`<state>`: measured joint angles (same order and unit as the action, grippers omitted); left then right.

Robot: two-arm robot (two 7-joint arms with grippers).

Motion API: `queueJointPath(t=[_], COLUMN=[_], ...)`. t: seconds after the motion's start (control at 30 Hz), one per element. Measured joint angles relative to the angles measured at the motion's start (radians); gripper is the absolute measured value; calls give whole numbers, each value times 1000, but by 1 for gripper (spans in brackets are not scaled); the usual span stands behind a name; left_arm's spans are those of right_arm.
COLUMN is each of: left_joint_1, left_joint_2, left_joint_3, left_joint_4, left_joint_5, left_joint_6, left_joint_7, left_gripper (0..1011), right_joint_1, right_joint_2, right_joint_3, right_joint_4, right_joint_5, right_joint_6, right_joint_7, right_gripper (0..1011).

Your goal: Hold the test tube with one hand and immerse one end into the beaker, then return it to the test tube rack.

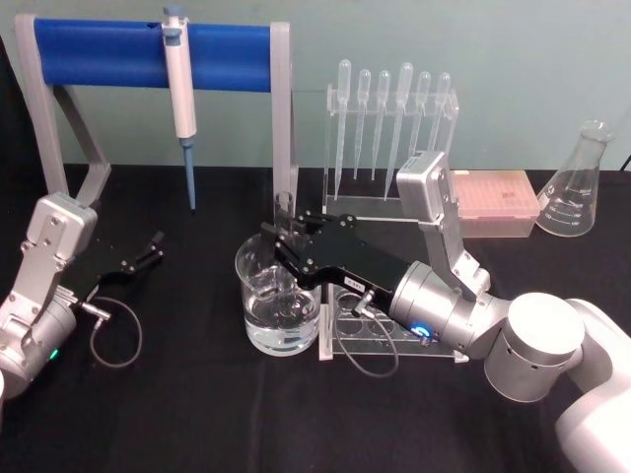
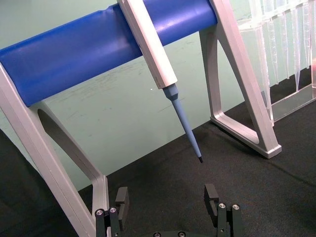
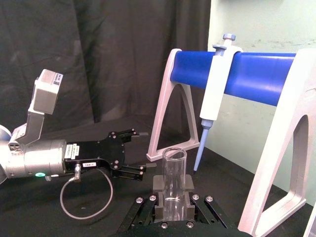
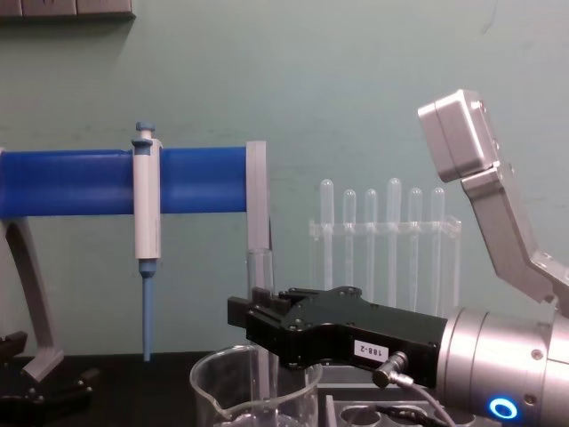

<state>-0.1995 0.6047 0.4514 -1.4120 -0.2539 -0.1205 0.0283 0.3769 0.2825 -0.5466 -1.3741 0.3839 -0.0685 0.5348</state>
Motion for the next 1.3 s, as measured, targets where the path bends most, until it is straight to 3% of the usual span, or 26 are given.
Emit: queueJointPath(t=[1.3], left_joint_1=[0], left_joint_2=[0], left_joint_3=[0], left_joint_4=[0], left_joint_5=[0], left_joint_6=[0], left_joint_7=[0], left_gripper=[1000], right_joint_1=[0], right_joint_2=[0], right_joint_3=[0], right_joint_4=[0], right_joint_5=[0], right_joint_6=[0], right_joint_7=[0], right_gripper=[224])
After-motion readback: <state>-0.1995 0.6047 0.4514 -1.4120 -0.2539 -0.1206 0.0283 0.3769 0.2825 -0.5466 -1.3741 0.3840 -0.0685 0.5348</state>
